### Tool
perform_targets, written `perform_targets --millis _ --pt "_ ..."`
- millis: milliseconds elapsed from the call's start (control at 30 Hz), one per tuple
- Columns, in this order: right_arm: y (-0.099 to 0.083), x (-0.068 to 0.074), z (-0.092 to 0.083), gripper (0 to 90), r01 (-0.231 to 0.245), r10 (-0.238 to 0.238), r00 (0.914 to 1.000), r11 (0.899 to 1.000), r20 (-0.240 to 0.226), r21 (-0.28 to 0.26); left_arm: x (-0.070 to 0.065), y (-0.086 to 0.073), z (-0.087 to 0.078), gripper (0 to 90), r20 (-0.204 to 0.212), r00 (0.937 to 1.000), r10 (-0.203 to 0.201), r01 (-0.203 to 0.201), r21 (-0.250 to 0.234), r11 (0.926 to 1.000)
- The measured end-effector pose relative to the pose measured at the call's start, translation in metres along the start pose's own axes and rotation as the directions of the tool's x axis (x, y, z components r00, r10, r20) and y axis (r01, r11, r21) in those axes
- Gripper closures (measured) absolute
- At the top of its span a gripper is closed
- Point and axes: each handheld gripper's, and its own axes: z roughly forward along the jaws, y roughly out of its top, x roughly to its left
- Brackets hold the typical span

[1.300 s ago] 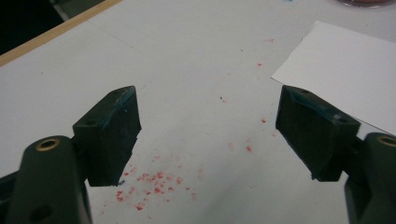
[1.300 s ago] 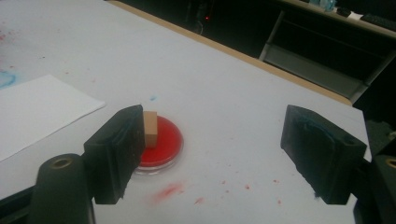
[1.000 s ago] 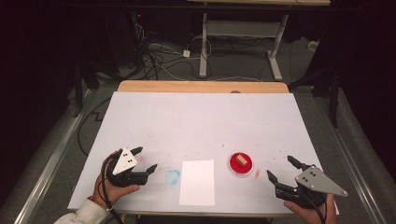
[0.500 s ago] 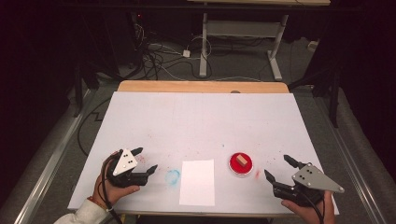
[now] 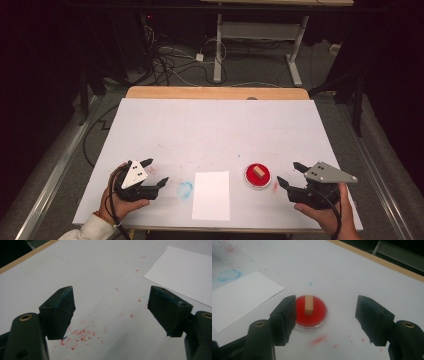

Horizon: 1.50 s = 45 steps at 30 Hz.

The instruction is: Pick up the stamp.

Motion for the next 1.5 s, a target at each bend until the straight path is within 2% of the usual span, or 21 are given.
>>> perform_targets --millis 200,267,367,467,700,833,1033,1167,1267,1500 --pt "0.014 0.004 0.02 35.9 0.032 -0.03 0.9989 0.997 -0.036 0.068 0.0 0.0 0.001 21.3 -0.001 0.9999 0.014 -0.014 0.003 0.9999" --pt "0.018 0.004 0.029 36.2 0.039 -0.035 0.998 0.995 -0.052 0.091 0.0 -0.001 0.002 21.4 0.004 1.0 -0.001 0.001 0.008 1.0" --pt "0.021 0.005 0.04 36.2 0.045 -0.039 0.9978 0.991 -0.053 0.124 0.0 -0.001 0.001 21.3 0.006 1.0 -0.002 0.002 0.007 1.0" --pt "0.023 0.005 0.051 36.3 0.044 -0.037 0.9982 0.987 -0.048 0.157 0.0 -0.002 0.002 21.3 0.007 1.0 -0.002 0.002 0.008 1.0" --pt "0.025 0.009 0.072 38.9 0.058 -0.043 0.9961 0.976 -0.077 0.212 0.0 -0.002 0.002 21.3 0.008 1.0 -0.004 0.004 0.01 0.9999" --pt "0.024 0.012 0.081 44.2 0.039 -0.018 0.9961 0.969 -0.086 0.242 0.0 -0.002 0.002 20.9 0.007 0.9999 -0.01 0.01 0.013 0.9999" --pt "0.021 0.016 0.092 56.2 0.05 -0.019 0.9926 0.962 -0.12 0.268 0.0 -0.003 0.002 20.9 0.01 0.9999 -0.008 0.007 0.015 0.9999" --pt "0.018 0.016 0.098 62.1 0.05 -0.017 0.9932 0.956 -0.115 0.288 0.0 -0.003 0.002 20.9 0.01 0.9999 -0.004 0.004 0.019 0.9998" --pt "0.017 0.015 0.098 67.2 0.052 -0.019 0.9926 0.959 -0.12 0.279 0.0 -0.003 0.002 20.9 0.01 0.9999 -0.002 0.002 0.022 0.9998" --pt "0.016 0.012 0.099 59.8 0.03 -0.009 0.9969 0.961 -0.079 0.274 0.0 -0.003 0.002 20.9 0.01 0.9999 -0.002 0.002 0.023 0.9997"
